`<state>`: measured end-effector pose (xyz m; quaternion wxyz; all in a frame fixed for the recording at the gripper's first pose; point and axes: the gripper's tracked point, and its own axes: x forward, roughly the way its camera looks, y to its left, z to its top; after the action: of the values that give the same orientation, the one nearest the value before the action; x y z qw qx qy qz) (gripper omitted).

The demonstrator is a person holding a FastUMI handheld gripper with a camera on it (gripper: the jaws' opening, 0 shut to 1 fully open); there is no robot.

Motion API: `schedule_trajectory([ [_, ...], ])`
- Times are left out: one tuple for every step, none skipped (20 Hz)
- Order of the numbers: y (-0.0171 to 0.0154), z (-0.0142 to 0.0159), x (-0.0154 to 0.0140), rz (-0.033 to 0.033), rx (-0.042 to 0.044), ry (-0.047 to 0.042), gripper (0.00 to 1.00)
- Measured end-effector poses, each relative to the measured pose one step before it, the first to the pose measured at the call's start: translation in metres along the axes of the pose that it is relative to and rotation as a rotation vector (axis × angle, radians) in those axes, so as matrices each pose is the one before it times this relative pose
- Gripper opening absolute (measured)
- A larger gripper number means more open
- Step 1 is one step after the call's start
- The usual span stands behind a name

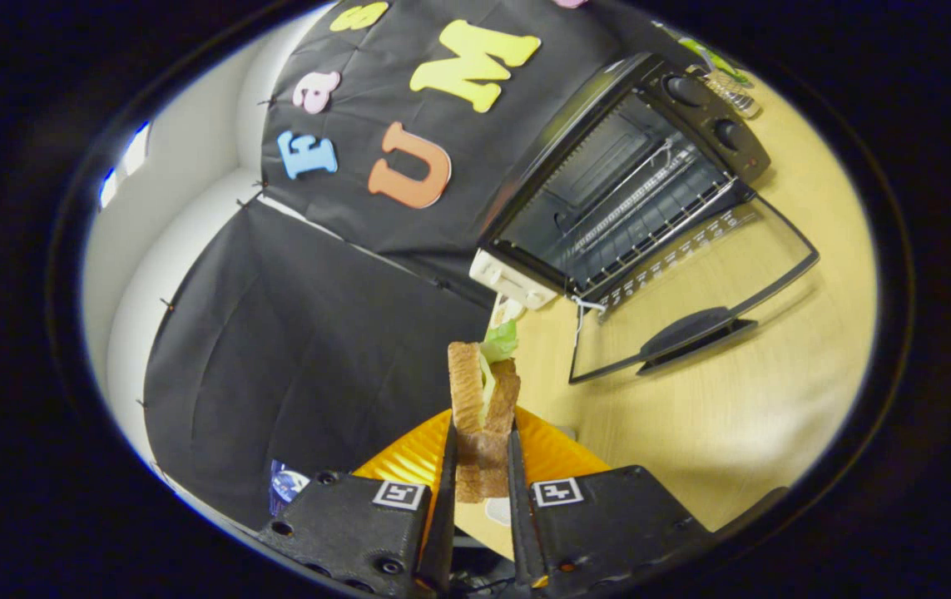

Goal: Open the toaster oven, put the food inside, and close the toaster oven door.

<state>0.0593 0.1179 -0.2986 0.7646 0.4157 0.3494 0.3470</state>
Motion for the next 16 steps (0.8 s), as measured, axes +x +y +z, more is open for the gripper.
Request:
schedule_trajectory([
  [-0.00600,0.00960,0.00113,-0.00505,-0.00359,-0.04170,0.34],
  [-0.00468,0.00802,0.00165,-0.00304,0.00537,-0.03639,0.34],
  [-0.00443,0.00493,0.00219,-0.00528,-0.00093,-0.02705,0.34],
  [-0.00725,0.00618,0.00296,-0.01581,0.01183,-0.03013,0.34],
  [-0.00601,0.00645,0.00174,-0.01926,0.01357,-0.03260,0.34],
  [-0.01004,0.00526,0.00384,-0.02309,0.02541,-0.02503,0.34],
  [-0.00656,0.00352,0.00417,-0.02084,0.02412,-0.02143,0.34],
  [-0.00862,0.00372,0.00599,-0.01472,0.02789,-0.01259,0.34],
  [-0.00651,0.00281,0.00429,-0.01472,0.02250,-0.00941,0.34],
  [-0.00537,0.00691,0.00476,-0.00481,0.02665,-0.02308,0.34],
  [-0.00345,0.00661,0.00381,0.00099,0.01738,-0.02183,0.34],
  [0.00072,0.00872,0.00147,0.01946,0.02856,-0.03711,0.34],
  [0.00044,0.00862,0.00399,0.00583,0.01920,-0.03088,0.33],
  [-0.00091,0.00769,0.00529,-0.00535,0.01761,-0.03037,0.34],
  [-0.00278,0.00749,0.00265,-0.01163,0.00889,-0.02415,0.34],
  [0.00010,0.00617,0.00573,-0.00339,0.00745,-0.01601,0.33],
])
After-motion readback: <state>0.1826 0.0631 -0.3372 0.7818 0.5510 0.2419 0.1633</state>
